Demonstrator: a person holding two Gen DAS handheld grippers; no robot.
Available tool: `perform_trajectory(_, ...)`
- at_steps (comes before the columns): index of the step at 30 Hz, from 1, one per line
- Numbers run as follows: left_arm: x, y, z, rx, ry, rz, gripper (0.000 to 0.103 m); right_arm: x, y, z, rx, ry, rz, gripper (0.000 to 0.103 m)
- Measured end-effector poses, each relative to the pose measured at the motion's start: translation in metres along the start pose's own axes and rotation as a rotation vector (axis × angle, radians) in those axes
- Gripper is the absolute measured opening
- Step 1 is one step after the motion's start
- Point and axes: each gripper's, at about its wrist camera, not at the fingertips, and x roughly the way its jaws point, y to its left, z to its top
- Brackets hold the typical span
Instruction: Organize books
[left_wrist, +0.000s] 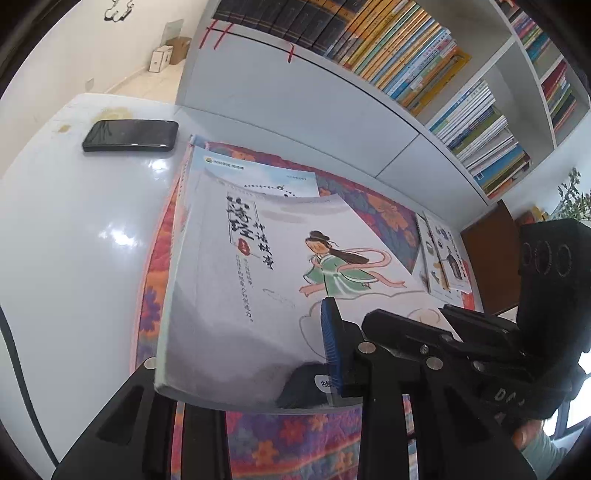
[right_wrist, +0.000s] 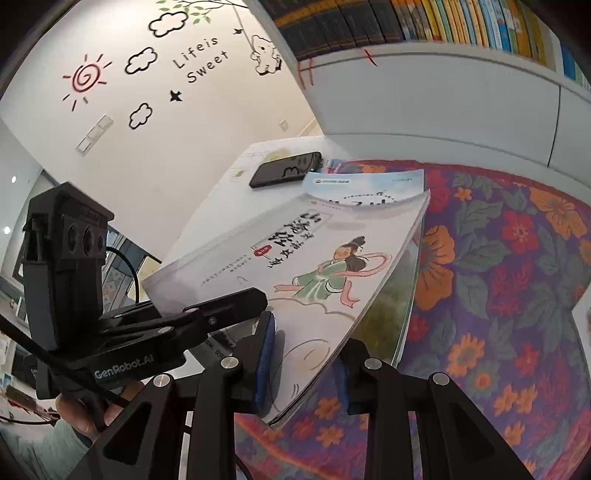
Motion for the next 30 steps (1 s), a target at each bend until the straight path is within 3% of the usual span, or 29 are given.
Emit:
perform_trajectory(6, 0.013, 0.023, 0.005, -0.006, 0.07, -0.024, 0.037, 0.017, -0.028, 0.015, 0.053, 0.034, 0.025, 0.027)
perform_trajectory(13, 0.032, 0.051, 0.001, -0.077, 0.128, 0.031, 0.04, 0.043, -0.046, 0.023, 0.071, 0.069, -0.006, 0.028)
perform_trajectory(22, 0.025, 0.056, -0.001, -0.102, 0.108, 0.051, 0.04, 0.06, -0.041, 0.018, 0.064, 0.096, -0.018, 0.028)
perform_trajectory(25, 0.017, 0.06, -0.004, -0.115, 0.088, 0.096, 0.04, 0.066, -0.046, 0.016, 0.09, 0.1, -0.041, 0.029)
perform_trajectory(30, -0.007, 0.063, -0.014, -0.133, 0.059, 0.142, 0.04, 0.056, -0.062, 0.005, 0.201, 0.086, 0.018, 0.039)
